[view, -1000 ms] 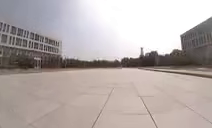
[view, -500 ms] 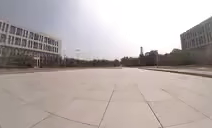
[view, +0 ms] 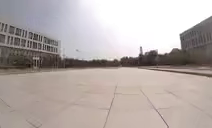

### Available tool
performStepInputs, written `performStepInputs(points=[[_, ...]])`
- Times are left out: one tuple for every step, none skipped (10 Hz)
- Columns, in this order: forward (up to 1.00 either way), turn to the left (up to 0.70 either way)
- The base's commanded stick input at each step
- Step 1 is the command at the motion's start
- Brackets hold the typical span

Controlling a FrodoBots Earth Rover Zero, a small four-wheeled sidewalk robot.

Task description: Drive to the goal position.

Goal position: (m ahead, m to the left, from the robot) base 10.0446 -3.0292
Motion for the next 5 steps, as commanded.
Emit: performStepInputs(points=[[0.7,0.0],[0.7,0.0],[0.7,0.0],[0.7,0.0],[0.7,0.0]])
